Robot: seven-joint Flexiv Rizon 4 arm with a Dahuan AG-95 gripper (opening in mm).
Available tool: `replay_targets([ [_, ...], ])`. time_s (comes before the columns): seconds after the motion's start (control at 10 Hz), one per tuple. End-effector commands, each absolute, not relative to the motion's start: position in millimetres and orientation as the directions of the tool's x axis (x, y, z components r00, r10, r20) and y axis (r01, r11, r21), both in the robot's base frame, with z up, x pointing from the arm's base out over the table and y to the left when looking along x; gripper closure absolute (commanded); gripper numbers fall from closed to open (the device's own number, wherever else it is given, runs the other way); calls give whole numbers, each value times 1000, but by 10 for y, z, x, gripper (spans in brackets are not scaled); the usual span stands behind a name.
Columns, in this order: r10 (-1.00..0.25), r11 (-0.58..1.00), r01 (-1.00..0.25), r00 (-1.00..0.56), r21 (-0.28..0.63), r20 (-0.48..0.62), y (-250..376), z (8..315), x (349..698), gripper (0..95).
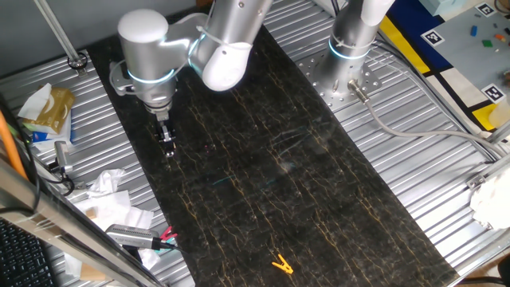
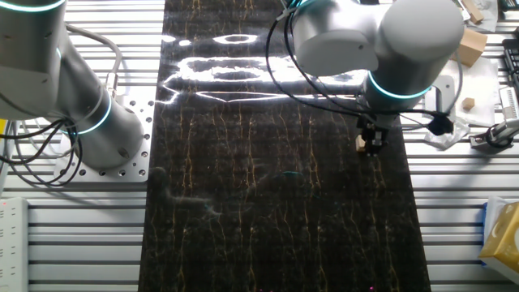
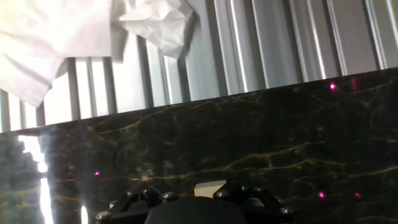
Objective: Hold a small block with the gripper and sweep it from left to right on the table
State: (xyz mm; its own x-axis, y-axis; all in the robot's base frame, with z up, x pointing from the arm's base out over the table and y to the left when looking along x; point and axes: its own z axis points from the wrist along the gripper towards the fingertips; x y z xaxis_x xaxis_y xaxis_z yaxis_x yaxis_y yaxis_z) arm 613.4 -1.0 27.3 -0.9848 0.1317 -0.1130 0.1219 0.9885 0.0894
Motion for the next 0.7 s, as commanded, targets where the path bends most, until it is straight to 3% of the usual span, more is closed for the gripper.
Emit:
replay_targets([
  [0.1, 139, 987, 129, -984, 91, -114, 46, 264, 6136, 380],
  [0.7, 179, 981, 168, -976, 95, -123, 296, 226, 6110, 380],
])
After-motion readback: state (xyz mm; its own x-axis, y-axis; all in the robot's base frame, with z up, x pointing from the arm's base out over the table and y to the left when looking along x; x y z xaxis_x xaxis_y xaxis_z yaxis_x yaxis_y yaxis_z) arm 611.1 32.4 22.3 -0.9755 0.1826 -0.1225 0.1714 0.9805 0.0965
